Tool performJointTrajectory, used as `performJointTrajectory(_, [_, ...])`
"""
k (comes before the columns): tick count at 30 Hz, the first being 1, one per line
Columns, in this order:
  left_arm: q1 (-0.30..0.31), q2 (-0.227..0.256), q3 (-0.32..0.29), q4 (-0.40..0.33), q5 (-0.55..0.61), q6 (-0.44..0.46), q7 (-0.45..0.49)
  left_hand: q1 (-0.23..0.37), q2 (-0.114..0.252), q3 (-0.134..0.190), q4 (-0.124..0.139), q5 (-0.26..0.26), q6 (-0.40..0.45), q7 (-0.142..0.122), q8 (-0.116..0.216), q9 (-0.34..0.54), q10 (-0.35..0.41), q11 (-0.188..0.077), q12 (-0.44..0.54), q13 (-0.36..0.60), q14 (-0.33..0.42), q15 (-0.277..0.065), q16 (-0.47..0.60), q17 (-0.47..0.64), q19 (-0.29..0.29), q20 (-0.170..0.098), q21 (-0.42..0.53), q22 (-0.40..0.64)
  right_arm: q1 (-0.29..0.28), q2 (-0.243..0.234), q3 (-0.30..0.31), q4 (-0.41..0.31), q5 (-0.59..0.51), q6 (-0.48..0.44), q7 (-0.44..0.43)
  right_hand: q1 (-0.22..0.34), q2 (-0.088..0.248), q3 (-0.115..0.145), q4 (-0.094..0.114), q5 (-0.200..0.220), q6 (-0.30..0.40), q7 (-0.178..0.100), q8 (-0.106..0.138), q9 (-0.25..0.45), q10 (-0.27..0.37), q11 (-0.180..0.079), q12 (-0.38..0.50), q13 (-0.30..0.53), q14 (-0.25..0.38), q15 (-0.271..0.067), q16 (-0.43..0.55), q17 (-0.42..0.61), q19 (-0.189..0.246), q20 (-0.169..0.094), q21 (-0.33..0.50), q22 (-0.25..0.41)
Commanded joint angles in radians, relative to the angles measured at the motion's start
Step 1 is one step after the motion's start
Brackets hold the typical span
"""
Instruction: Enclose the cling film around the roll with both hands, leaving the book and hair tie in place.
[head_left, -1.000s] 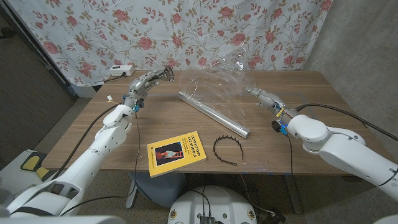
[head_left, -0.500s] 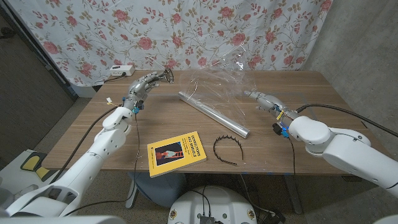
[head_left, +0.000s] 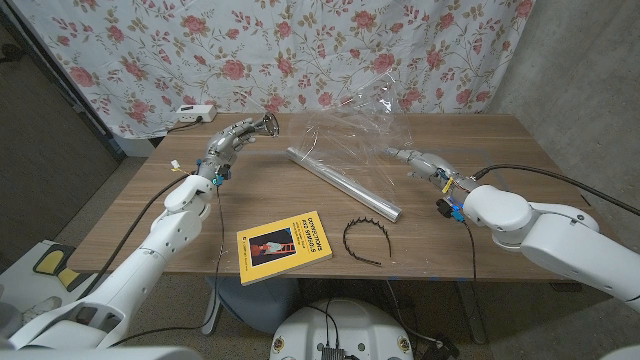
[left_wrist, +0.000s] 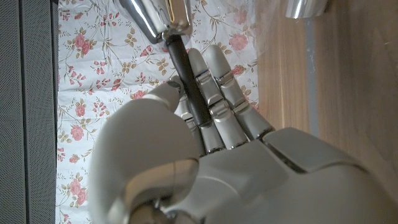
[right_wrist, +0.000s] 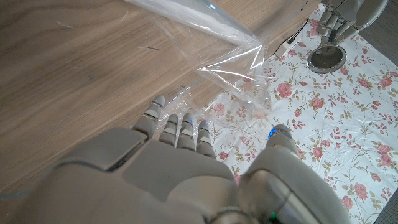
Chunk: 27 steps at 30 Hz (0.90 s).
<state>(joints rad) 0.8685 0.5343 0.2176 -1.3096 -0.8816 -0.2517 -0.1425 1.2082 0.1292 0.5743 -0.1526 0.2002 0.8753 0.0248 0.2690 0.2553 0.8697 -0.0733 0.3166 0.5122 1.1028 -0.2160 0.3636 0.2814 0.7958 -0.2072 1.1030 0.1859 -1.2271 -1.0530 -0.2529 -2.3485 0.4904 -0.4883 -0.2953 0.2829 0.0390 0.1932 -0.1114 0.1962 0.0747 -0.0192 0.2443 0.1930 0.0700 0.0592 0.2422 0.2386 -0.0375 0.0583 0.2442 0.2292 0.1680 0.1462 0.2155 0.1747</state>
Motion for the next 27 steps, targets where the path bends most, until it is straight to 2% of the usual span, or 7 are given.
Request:
performJointTrajectory(1, [-0.015, -0.008, 0.011, 0.026, -0.002, 0.001, -0.025, 0.007, 0.003, -0.004, 0.003, 0.007, 0.0, 0.0, -0.005, 0.003, 0.006, -0.004, -0.005, 0.004, 0.004, -0.011, -0.003, 0.005, -0.003, 0.0, 0.005, 0.003, -0.013, -0.016, 0.007, -0.03, -0.018, 0.0, -0.007, 0.014, 0.008, 0.005, -0.007, 0.001, 0.018, -0.008, 0.006, 0.003, 0.017, -0.012, 0.009, 0.002, 0.016, -0.002, 0.008, 0.0, 0.018, -0.002, 0.005, 0.003])
performJointTrajectory(4, [-0.017, -0.009, 0.012, 0.028, -0.002, 0.003, -0.026, 0.007, 0.003, -0.004, 0.003, 0.007, -0.001, -0.001, -0.006, 0.003, 0.007, -0.004, -0.006, 0.004, 0.005, -0.011, -0.002, 0.006, -0.004, 0.0, 0.006, 0.003, -0.012, -0.021, 0.004, -0.036, -0.017, -0.008, 0.0, 0.017, 0.007, 0.005, -0.009, 0.001, 0.012, -0.006, 0.003, 0.003, 0.017, -0.012, 0.008, 0.002, 0.016, -0.002, 0.007, -0.001, 0.019, -0.002, 0.004, 0.003])
performJointTrajectory(7, [-0.013, -0.008, 0.012, 0.023, -0.003, 0.005, -0.023, 0.007, 0.003, -0.005, 0.003, 0.008, 0.0, 0.0, -0.006, 0.003, 0.007, -0.004, -0.006, 0.005, 0.005, -0.011, -0.002, 0.006, -0.004, 0.001, 0.007, 0.003, -0.012, -0.024, 0.003, -0.047, -0.018, -0.029, -0.006, 0.026, 0.005, 0.007, -0.015, 0.001, -0.016, 0.0, -0.012, 0.002, 0.01, -0.009, 0.004, 0.001, 0.015, 0.0, 0.004, -0.003, 0.016, -0.002, 0.001, 0.003])
performJointTrajectory(18, [-0.012, -0.006, 0.012, 0.017, -0.004, 0.009, -0.024, 0.007, 0.005, -0.005, 0.003, 0.008, -0.001, 0.001, -0.008, 0.003, 0.01, -0.004, -0.007, 0.005, 0.008, -0.011, -0.002, 0.007, -0.005, 0.0, 0.011, 0.003, -0.068, -0.039, 0.056, -0.074, -0.007, -0.033, -0.029, 0.034, 0.001, 0.006, -0.02, 0.0, -0.019, -0.003, -0.018, 0.002, 0.022, -0.014, 0.006, 0.001, 0.038, -0.003, 0.01, -0.005, 0.04, 0.0, 0.006, 0.003])
performJointTrajectory(27, [-0.012, -0.006, 0.013, 0.015, -0.006, 0.012, -0.027, 0.007, 0.005, -0.006, 0.004, 0.008, 0.0, 0.001, -0.009, 0.003, 0.012, -0.002, -0.008, 0.005, 0.013, -0.011, 0.0, 0.01, -0.005, 0.001, 0.015, 0.003, -0.073, -0.038, 0.052, -0.087, -0.012, -0.034, -0.024, 0.034, 0.003, 0.005, -0.019, -0.001, -0.024, -0.001, -0.022, 0.003, 0.025, -0.015, 0.005, 0.0, 0.037, -0.003, 0.009, -0.004, 0.036, -0.001, 0.002, 0.003])
